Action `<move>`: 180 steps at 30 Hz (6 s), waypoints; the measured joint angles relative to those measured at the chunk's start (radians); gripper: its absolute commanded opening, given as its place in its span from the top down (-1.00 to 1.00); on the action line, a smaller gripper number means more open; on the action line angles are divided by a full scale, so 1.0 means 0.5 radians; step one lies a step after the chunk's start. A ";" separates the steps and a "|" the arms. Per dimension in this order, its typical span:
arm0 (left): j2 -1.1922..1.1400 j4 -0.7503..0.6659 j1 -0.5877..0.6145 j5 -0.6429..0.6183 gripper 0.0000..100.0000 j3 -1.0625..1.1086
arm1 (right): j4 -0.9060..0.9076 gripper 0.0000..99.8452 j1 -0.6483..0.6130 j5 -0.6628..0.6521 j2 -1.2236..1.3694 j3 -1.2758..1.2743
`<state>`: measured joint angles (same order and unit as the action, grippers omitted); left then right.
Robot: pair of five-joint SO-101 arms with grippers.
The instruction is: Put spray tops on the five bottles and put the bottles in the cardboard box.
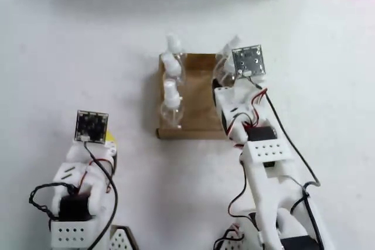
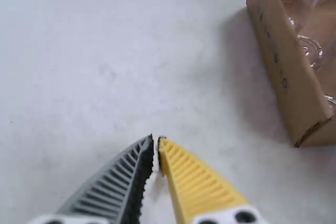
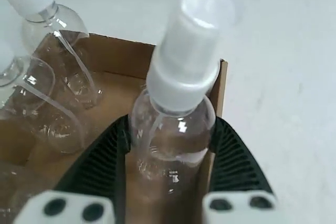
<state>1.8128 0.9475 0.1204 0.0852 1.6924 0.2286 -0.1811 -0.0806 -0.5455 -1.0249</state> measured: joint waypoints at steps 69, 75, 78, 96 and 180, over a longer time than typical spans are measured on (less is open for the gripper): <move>0.000 0.000 0.000 0.000 0.95 0.000 | -0.414 0.78 -0.101 -0.098 -0.006 -0.439; 0.000 0.000 0.000 0.123 0.95 0.000 | -0.347 0.77 -0.101 -0.098 -0.006 -0.399; 0.000 0.000 0.000 0.147 0.95 0.000 | -0.341 0.77 -0.104 -0.098 -0.006 -0.399; 0.000 0.000 0.000 0.160 0.95 0.000 | -0.206 0.38 -0.107 -0.098 0.028 -0.347; 0.000 0.040 0.000 0.160 0.95 0.000 | 2.087 0.90 0.126 -0.129 -2.489 -1.313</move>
<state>1.8128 0.9674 0.1204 0.1649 1.6924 1.2720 -0.1181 -0.1450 -1.7898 -1.6817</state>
